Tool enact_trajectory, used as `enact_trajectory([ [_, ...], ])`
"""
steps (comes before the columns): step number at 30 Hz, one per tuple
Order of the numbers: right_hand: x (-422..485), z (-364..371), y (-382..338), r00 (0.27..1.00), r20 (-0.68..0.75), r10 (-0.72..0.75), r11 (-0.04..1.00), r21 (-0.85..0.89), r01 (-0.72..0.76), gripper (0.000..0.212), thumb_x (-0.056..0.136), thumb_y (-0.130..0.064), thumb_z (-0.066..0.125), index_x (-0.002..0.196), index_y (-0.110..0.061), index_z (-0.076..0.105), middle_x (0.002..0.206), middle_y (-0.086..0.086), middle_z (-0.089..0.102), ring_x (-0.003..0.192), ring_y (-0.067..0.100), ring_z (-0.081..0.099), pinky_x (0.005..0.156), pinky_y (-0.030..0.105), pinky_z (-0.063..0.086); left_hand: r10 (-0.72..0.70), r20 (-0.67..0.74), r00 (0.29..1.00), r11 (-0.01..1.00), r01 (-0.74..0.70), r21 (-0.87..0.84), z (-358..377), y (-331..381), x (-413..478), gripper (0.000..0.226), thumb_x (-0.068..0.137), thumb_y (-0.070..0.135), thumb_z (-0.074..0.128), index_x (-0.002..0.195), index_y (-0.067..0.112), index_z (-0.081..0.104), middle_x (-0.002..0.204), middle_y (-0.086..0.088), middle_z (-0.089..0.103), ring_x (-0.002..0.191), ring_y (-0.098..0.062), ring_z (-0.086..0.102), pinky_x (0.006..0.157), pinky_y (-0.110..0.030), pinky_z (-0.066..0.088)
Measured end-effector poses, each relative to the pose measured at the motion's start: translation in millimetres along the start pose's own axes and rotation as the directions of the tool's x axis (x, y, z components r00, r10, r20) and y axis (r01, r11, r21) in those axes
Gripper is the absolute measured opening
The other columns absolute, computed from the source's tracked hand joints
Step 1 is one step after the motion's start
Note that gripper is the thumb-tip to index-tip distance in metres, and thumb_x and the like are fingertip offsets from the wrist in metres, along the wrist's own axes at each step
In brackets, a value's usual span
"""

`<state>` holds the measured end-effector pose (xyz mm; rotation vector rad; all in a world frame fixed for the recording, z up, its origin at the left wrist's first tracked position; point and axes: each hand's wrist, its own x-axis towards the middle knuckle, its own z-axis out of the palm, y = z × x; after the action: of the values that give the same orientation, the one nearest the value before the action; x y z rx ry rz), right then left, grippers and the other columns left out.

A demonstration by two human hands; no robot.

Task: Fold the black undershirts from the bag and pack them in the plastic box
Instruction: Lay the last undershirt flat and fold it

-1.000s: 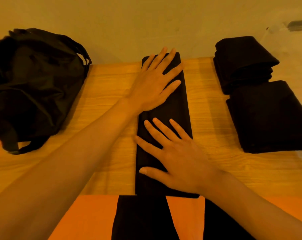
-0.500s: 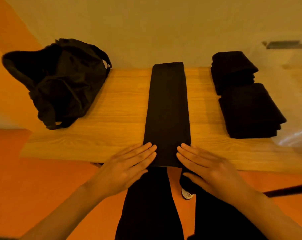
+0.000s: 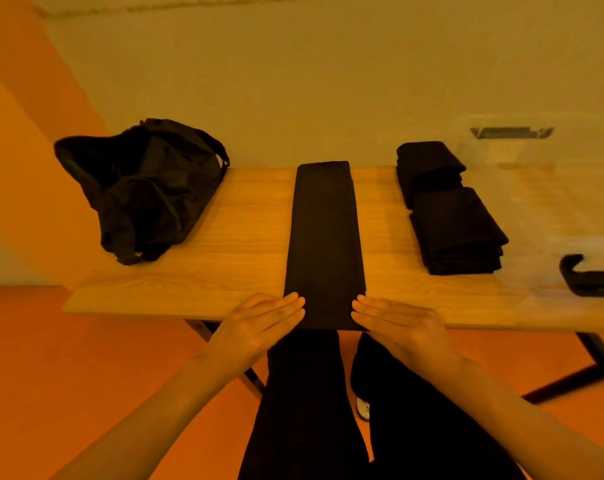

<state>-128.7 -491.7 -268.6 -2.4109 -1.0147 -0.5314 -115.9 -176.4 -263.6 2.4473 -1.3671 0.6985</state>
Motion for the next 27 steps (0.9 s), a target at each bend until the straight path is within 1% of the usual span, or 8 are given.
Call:
enact_trajectory([
  [2,0,-2,-2,0.999,0.001,0.037,0.999,0.034,-0.037,0.031,0.095,-0.026,0.059,0.123,-0.021,0.07,0.131,-0.004,0.066,0.125,0.004,0.059,0.107,0.02,0.044,0.02,-0.001,1.0,1.0,-0.02,-0.004,-3,1,2,0.033,0.091,-0.001,0.066,0.124,0.003,0.07,0.135,-0.012,0.065,0.128,-0.023,0.061,0.092,-0.039,0.055],
  [6,2,-6,-7,0.991,0.009,0.131,0.985,0.109,-0.131,0.031,0.096,-0.034,0.057,0.124,-0.026,0.068,0.13,-0.01,0.065,0.126,-0.004,0.055,0.108,0.012,0.039,-0.021,0.004,1.0,0.999,0.021,-0.036,-7,5,3,0.046,0.078,-0.004,0.083,0.122,0.004,0.071,0.133,-0.011,0.066,0.124,-0.022,0.063,0.09,-0.039,0.056],
  [12,-6,-19,-15,0.989,0.056,0.137,0.976,0.161,-0.145,0.032,0.097,-0.036,0.057,0.126,-0.028,0.067,0.127,-0.013,0.066,0.122,-0.009,0.056,0.101,0.011,0.045,-0.009,-0.051,0.999,0.998,0.006,-0.055,-14,18,-1,0.034,0.085,0.004,0.081,0.118,0.007,0.074,0.129,-0.006,0.069,0.122,-0.017,0.065,0.084,-0.036,0.057],
  [17,11,-48,-27,0.968,0.04,0.249,0.932,0.261,-0.251,0.035,0.095,-0.05,0.054,0.121,-0.031,0.068,0.114,-0.024,0.068,0.105,-0.01,0.064,0.086,0.007,0.05,-0.176,-0.158,0.972,0.968,0.142,-0.206,-34,28,16,0.021,0.095,0.019,0.067,0.11,0.009,0.077,0.112,0.001,0.075,0.104,-0.009,0.07,0.078,-0.031,0.056],
  [20,37,-66,-33,0.944,0.056,0.325,0.866,0.384,-0.321,0.036,0.094,-0.064,0.048,0.113,-0.039,0.066,0.098,-0.026,0.07,0.092,-0.003,0.068,0.075,0.01,0.053,-0.294,-0.182,0.938,0.915,0.221,-0.337,-50,27,36,0.019,0.093,0.024,0.071,0.101,0.009,0.079,0.097,0.004,0.075,0.09,-0.003,0.068,0.079,-0.022,0.053],
  [22,58,-71,-31,0.917,0.064,0.395,0.798,0.471,-0.377,0.033,0.092,-0.06,0.05,0.107,-0.035,0.067,0.099,-0.02,0.071,0.089,0.001,0.069,0.074,0.014,0.054,-0.375,-0.184,0.909,0.862,0.269,-0.43,-53,21,49,0.016,0.091,0.025,0.072,0.095,0.01,0.078,0.09,0.004,0.073,0.084,-0.004,0.067,0.075,-0.022,0.053],
  [24,81,-70,-24,0.877,0.085,0.473,0.73,0.519,-0.444,0.026,0.091,-0.047,0.055,0.1,-0.026,0.069,0.09,-0.014,0.072,0.085,0.002,0.069,0.074,0.017,0.054,-0.511,-0.133,0.849,0.753,0.367,-0.546,-54,13,62,0.012,0.091,0.031,0.069,0.093,0.02,0.074,0.086,0.009,0.07,0.082,-0.005,0.066,0.073,-0.022,0.052],
  [27,110,-59,-4,0.785,0.154,0.601,0.608,0.549,-0.573,0.015,0.098,-0.028,0.058,0.091,-0.019,0.067,0.079,-0.01,0.072,0.077,0.001,0.069,0.069,0.018,0.054,-0.742,0.027,0.67,0.49,0.569,-0.66,-46,-6,84,0.007,0.095,0.027,0.068,0.089,0.029,0.07,0.082,0.009,0.07,0.079,-0.005,0.066,0.071,-0.019,0.051],
])
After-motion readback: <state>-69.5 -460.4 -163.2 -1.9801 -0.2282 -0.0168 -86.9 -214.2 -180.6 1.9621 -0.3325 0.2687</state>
